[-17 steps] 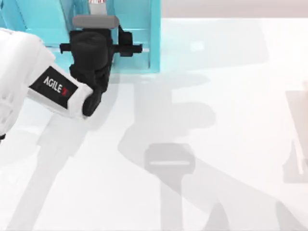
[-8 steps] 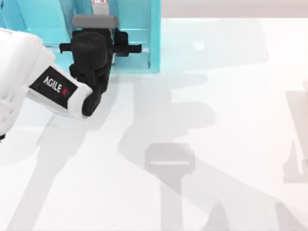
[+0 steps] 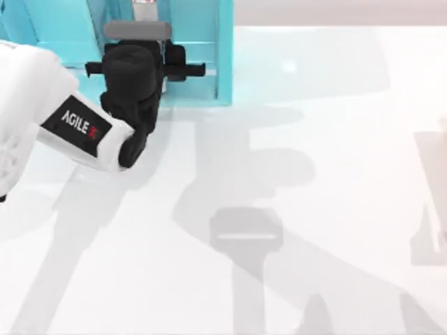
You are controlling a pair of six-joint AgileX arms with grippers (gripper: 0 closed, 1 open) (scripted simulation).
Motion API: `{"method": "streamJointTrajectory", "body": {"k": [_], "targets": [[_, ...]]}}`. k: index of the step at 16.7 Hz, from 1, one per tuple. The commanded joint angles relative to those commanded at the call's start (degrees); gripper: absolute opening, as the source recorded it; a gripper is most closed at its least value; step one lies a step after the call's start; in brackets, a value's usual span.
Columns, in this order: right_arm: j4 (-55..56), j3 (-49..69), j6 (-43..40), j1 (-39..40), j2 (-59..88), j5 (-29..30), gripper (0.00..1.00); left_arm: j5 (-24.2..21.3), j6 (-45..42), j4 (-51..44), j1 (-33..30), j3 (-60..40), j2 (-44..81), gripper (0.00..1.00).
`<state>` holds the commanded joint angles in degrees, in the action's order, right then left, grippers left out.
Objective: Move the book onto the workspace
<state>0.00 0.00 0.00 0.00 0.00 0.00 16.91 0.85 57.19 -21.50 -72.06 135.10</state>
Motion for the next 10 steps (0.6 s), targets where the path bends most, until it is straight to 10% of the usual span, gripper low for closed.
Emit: {"method": "streamJointTrajectory", "body": {"k": [10], "targets": [[0.0, 0.0, 0.0, 0.0, 0.0, 0.0, 1.0, 8.6, 0.4, -19.8, -7.4, 14.7, -34.6, 0.0]]}}
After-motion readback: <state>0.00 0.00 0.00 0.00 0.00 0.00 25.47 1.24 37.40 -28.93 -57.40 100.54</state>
